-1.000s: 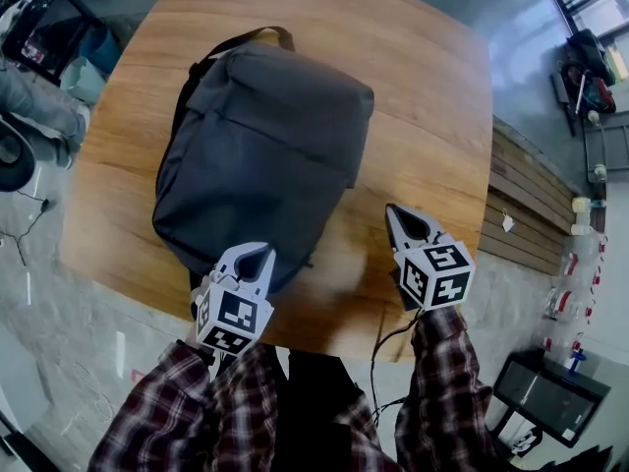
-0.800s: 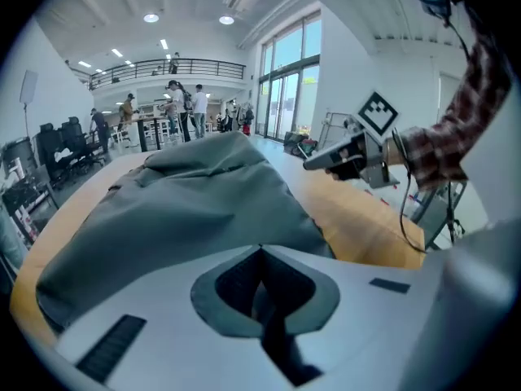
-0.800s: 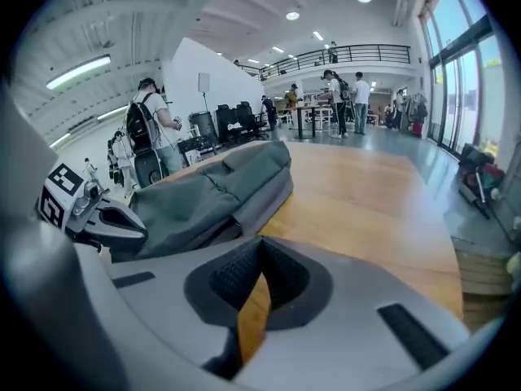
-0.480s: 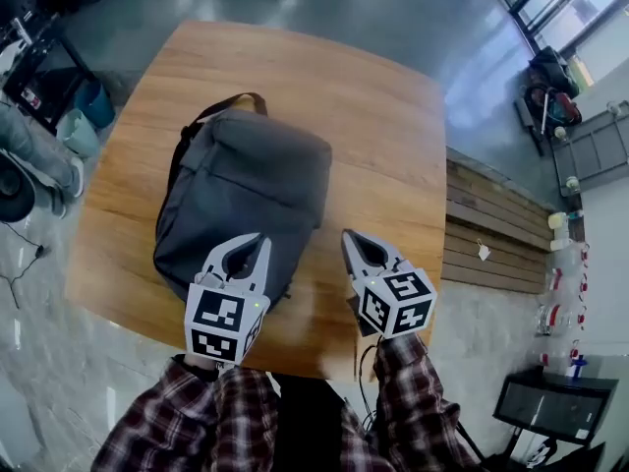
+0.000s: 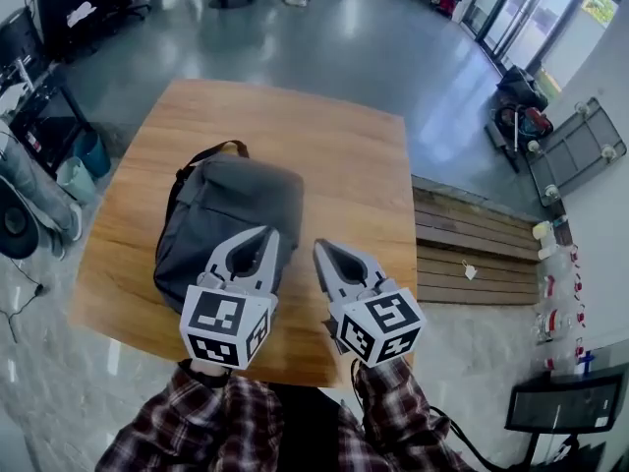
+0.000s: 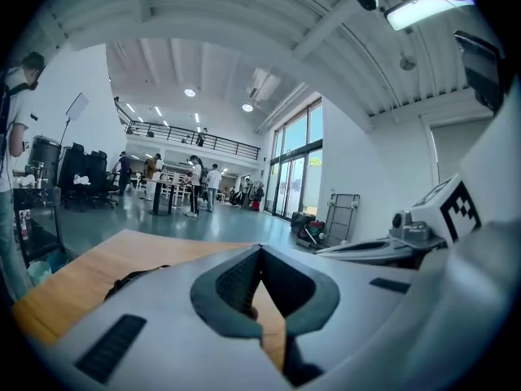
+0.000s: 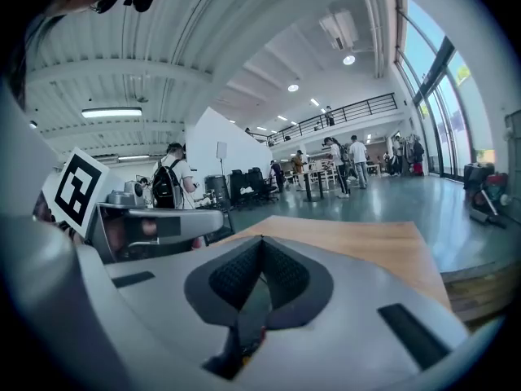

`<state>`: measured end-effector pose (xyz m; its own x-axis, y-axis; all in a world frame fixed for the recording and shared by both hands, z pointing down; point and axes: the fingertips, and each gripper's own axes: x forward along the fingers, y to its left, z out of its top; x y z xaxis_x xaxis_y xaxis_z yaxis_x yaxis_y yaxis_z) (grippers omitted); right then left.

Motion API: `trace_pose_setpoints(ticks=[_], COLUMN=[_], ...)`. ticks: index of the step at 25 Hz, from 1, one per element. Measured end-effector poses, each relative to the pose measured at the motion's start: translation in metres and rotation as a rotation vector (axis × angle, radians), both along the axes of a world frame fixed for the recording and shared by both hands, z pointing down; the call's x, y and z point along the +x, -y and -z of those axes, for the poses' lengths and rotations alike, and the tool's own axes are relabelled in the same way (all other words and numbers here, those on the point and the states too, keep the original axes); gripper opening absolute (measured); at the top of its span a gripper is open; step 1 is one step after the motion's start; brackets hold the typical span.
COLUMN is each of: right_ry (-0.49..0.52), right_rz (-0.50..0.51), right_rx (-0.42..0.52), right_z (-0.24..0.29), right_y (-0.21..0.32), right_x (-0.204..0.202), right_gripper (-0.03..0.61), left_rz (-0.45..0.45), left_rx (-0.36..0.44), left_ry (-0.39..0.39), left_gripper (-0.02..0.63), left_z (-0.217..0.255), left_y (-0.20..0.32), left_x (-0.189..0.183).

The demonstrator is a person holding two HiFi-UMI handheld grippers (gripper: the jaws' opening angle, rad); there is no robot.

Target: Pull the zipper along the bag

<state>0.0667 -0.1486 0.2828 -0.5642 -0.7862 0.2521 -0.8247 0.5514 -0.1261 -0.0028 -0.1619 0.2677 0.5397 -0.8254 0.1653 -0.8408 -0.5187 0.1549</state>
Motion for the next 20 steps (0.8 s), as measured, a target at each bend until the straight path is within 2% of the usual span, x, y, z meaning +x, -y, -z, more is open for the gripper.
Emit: trace_pose_setpoints(ticks=[20], right_ry=[0.004], right_rz=[0.004], right_rx=[0.061], right_z=[0.025], right_y=[-0.018], right_x=[-0.009], right_gripper=[0.006], left_rz=[-0.047], left_rx=[0.035], left_ry=[0.006], left_gripper=[0.009], left_z=[0.018], left_y=[-0.016], left_x=[0.02])
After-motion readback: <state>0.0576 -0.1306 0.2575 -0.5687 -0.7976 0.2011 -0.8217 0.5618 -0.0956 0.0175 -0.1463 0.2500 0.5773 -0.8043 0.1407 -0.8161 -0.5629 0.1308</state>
